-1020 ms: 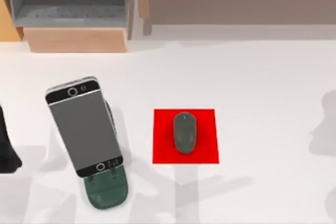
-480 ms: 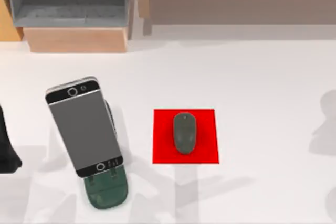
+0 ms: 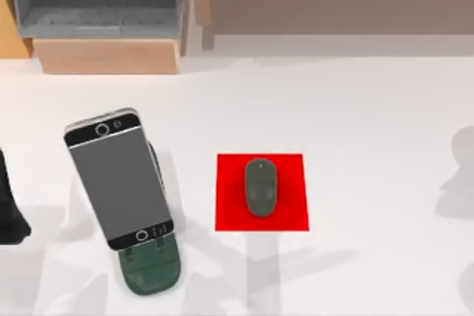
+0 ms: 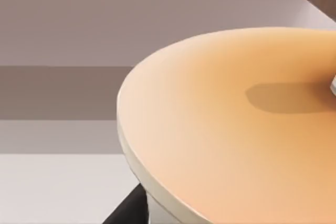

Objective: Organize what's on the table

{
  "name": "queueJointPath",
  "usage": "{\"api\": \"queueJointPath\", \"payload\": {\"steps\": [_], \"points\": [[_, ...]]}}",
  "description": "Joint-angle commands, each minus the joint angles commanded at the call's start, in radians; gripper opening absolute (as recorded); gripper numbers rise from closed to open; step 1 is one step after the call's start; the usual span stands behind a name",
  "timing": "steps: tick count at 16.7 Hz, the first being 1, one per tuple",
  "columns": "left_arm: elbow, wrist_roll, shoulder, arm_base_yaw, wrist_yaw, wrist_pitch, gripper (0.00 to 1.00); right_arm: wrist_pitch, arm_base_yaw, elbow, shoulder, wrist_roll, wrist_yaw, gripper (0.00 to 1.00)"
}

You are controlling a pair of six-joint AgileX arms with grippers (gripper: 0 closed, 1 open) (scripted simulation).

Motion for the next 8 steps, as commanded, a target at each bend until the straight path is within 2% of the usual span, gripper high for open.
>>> {"api": "queueJointPath", "payload": {"steps": [8], "points": [[0.000,0.000,0.000,0.000,0.000,0.000,1.00,-0.057,-0.001,0.000,-0.056,0.002,-0.001,0.00]]}}
